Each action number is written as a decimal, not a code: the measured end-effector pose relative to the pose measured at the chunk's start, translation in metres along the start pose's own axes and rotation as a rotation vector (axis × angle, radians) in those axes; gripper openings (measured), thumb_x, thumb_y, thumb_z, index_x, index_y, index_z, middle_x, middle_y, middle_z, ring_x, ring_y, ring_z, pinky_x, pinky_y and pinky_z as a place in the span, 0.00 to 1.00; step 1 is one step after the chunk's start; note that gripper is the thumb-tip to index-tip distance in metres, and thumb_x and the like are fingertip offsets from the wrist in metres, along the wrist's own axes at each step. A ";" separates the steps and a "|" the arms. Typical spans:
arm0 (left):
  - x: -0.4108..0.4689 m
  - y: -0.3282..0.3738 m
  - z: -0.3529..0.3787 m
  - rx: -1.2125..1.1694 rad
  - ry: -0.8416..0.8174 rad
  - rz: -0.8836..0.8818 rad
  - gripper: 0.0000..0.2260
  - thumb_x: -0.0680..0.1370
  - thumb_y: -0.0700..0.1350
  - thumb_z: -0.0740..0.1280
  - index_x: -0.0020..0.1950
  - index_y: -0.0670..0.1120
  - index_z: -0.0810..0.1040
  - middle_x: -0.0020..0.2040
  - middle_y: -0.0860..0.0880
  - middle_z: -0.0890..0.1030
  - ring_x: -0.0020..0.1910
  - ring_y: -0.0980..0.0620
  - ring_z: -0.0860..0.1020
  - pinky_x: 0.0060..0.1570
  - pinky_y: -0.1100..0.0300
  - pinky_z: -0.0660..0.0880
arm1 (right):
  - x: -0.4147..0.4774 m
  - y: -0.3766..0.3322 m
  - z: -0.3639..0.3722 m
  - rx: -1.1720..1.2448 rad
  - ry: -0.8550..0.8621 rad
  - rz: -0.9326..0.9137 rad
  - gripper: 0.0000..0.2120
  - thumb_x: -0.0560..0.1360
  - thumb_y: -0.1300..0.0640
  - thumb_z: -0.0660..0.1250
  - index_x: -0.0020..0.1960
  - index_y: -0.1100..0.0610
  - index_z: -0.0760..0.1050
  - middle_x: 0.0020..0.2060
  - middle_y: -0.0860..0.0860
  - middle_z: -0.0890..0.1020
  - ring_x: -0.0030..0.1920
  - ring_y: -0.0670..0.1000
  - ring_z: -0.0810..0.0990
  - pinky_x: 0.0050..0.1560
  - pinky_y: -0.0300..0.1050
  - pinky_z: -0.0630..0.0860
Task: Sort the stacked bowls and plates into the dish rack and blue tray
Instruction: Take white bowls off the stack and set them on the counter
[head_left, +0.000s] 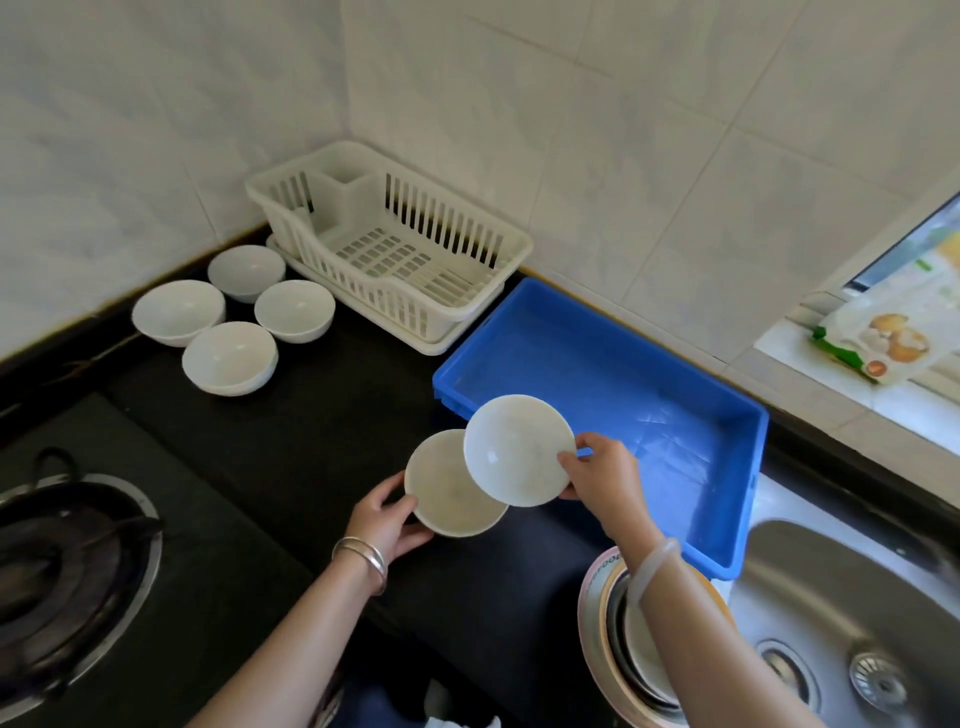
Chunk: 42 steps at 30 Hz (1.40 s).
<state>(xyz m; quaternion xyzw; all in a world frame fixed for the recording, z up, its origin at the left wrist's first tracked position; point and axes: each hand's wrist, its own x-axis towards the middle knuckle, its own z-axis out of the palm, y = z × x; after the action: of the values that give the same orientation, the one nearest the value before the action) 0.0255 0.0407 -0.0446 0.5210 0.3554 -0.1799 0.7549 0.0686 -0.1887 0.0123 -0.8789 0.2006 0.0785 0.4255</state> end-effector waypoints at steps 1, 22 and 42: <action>0.000 0.006 -0.008 -0.008 0.025 0.016 0.21 0.76 0.38 0.64 0.68 0.49 0.68 0.66 0.40 0.72 0.49 0.41 0.80 0.34 0.56 0.79 | 0.003 -0.006 0.005 0.016 -0.008 -0.008 0.07 0.73 0.61 0.63 0.38 0.52 0.74 0.39 0.50 0.80 0.26 0.48 0.82 0.28 0.38 0.79; 0.056 0.085 -0.122 -0.449 0.434 0.085 0.20 0.76 0.36 0.63 0.66 0.50 0.70 0.67 0.41 0.71 0.51 0.40 0.78 0.40 0.51 0.78 | 0.085 -0.122 0.178 0.270 -0.266 0.133 0.05 0.74 0.68 0.62 0.41 0.60 0.70 0.55 0.58 0.73 0.51 0.57 0.76 0.26 0.41 0.79; 0.074 0.086 -0.113 -0.596 0.470 0.047 0.19 0.76 0.37 0.64 0.65 0.51 0.71 0.63 0.43 0.74 0.49 0.41 0.79 0.38 0.52 0.79 | 0.116 -0.132 0.227 0.446 -0.285 0.290 0.07 0.76 0.67 0.63 0.52 0.61 0.70 0.57 0.57 0.72 0.56 0.61 0.77 0.34 0.44 0.79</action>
<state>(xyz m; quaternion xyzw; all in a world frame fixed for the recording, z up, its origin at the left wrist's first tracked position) 0.0924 0.1850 -0.0646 0.3134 0.5436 0.0729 0.7752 0.2365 0.0289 -0.0714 -0.7061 0.2745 0.2151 0.6163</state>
